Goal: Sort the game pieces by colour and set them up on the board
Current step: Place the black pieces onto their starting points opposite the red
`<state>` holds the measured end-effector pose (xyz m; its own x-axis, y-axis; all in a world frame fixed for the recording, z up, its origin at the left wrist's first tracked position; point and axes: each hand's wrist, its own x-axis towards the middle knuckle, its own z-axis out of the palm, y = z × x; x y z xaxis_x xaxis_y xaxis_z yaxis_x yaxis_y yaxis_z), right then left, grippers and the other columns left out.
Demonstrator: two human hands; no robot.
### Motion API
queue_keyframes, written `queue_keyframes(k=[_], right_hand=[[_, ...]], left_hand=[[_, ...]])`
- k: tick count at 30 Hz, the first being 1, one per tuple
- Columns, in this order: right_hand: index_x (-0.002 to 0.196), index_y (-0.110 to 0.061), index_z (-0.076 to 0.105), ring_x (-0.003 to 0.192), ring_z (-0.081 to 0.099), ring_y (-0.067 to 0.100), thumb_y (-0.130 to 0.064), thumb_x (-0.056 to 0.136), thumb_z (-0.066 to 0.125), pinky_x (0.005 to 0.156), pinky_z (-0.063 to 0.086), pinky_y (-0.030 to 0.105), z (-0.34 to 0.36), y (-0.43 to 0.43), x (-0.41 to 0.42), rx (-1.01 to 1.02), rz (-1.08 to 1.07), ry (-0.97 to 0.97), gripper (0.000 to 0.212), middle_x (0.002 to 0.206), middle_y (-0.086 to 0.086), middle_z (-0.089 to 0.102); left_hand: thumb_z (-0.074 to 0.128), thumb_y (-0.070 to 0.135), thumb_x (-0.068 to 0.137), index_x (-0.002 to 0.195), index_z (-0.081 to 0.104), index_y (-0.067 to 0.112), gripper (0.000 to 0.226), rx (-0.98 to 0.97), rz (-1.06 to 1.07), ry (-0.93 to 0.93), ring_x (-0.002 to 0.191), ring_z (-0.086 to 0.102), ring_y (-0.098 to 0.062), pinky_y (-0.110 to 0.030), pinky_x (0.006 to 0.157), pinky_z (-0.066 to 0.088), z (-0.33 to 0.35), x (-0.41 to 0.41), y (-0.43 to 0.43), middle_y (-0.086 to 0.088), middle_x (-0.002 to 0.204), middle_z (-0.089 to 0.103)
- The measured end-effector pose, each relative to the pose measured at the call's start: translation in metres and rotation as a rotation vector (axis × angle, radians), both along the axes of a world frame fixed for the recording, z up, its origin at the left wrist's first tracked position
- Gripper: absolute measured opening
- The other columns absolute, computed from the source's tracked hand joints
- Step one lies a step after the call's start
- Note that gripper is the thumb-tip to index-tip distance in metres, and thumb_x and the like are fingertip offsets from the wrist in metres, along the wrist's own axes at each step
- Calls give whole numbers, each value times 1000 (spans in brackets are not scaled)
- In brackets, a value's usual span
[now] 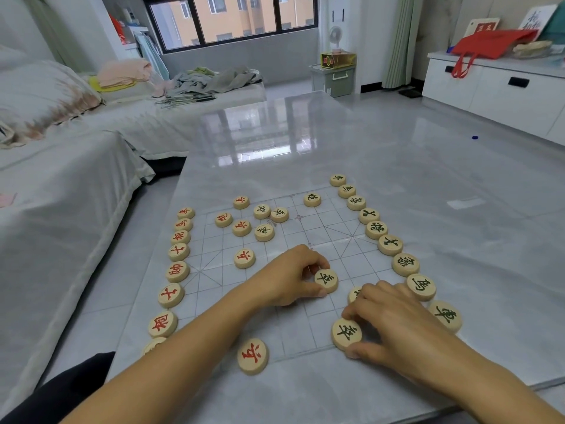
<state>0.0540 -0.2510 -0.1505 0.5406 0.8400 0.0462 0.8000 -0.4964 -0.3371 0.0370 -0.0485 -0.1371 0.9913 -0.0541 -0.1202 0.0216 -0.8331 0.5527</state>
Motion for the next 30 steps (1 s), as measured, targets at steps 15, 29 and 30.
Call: queue_keyframes(k=[15,29,30], right_hand=[[85,-37,63,64,37,-8,-62,73,41,60,29,10,9,5,10,207,-81,-12,35,63,-30,29],[111,-35,56,86,40,-2,-49,85,52,81,27,9,22,5,28,249,-132,3,30,80,-20,44],[111,-35,56,85,39,-3,-49,85,52,80,27,8,22,5,28,238,-132,3,30,80,-20,44]], left_hand=[[62,29,86,130,51,20,47,466,344,51,107,51,-24,-37,90,47,8,48,85,-6,120,52],[61,43,84,117,45,15,46,72,366,35,87,50,-15,-29,73,42,4,50,30,2,99,51],[62,49,80,110,45,16,48,101,371,32,84,49,-16,-30,69,40,1,51,24,3,93,50]])
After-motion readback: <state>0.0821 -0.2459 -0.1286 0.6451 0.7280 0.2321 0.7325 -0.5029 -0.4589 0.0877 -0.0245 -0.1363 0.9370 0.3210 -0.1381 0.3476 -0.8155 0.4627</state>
